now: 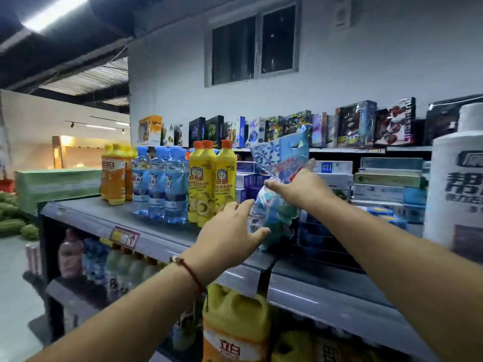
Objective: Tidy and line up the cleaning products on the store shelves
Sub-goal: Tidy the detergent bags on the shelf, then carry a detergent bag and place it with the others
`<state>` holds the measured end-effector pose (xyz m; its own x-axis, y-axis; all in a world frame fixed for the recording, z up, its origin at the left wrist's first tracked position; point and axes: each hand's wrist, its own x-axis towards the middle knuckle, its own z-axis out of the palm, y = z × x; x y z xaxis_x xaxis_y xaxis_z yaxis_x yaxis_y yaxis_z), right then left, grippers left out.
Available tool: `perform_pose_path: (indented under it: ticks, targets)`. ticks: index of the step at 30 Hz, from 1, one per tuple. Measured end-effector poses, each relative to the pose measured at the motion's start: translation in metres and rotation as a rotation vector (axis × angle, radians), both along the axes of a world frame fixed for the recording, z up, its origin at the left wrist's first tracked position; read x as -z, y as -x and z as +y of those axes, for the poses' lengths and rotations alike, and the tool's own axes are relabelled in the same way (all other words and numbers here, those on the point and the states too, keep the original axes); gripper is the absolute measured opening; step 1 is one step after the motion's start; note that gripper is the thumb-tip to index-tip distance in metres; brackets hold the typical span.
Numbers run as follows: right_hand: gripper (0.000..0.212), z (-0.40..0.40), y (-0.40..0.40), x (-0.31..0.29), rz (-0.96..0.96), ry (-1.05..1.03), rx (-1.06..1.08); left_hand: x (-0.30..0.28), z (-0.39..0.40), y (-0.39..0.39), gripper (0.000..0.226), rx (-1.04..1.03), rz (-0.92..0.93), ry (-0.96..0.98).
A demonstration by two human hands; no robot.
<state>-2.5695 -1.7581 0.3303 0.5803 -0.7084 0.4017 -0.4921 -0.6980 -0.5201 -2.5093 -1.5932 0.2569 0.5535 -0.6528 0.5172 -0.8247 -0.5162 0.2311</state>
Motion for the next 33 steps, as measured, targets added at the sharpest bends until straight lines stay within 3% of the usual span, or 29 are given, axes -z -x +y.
perform_pose_path:
  ticks: [3, 6, 7, 11, 14, 18, 22, 25, 28, 29, 32, 33]
  targets:
    - [0.114, -0.005, -0.023, 0.004, -0.137, -0.042, 0.083, 0.008, -0.028, -0.03, 0.087, 0.107, 0.037, 0.032]
    - [0.036, -0.005, -0.038, -0.001, -0.24, -0.006, 0.142, 0.011, -0.055, -0.055, 0.105, 0.226, 0.143, 0.046]
    - [0.023, -0.006, -0.041, -0.001, -0.287, 0.009, 0.149, 0.012, -0.061, -0.062, 0.111, 0.266, 0.178, 0.06]
    - [0.037, 0.008, -0.05, -0.002, -0.515, 0.04, 0.169, 0.015, -0.065, -0.072, 0.124, 0.369, 0.318, 0.18]
    - [0.023, 0.039, -0.052, -0.008, -0.73, -0.109, 0.156, 0.013, -0.053, -0.067, 0.131, 0.444, 0.411, 0.312]
    - [0.009, 0.078, -0.036, -0.032, -0.926, -0.246, 0.086, -0.005, -0.019, -0.06, 0.12, 0.648, 0.469, 0.562]
    - [0.008, 0.139, -0.007, -0.05, -0.901, -0.3, -0.124, -0.019, 0.027, -0.059, 0.093, 0.854, 0.581, 0.767]
    - [0.025, 0.183, 0.041, -0.041, -0.702, -0.287, -0.299, -0.012, 0.072, -0.053, 0.067, 1.077, 0.804, 0.903]
    - [0.037, 0.197, 0.108, 0.002, -0.755, -0.131, -0.076, 0.003, 0.114, -0.043, 0.056, 1.101, 0.957, 0.825]
    - [0.039, 0.198, 0.129, 0.023, -0.796, -0.195, 0.013, 0.009, 0.121, -0.037, 0.051, 1.107, 0.994, 0.775]
    - [0.052, 0.216, 0.182, 0.095, -0.717, -0.689, 0.039, 0.037, 0.14, -0.01, 0.021, 1.062, 1.117, 0.476]
    - [0.063, 0.229, 0.199, 0.117, -0.71, -0.835, 0.021, 0.054, 0.143, 0.001, 0.031, 1.026, 1.105, 0.31]
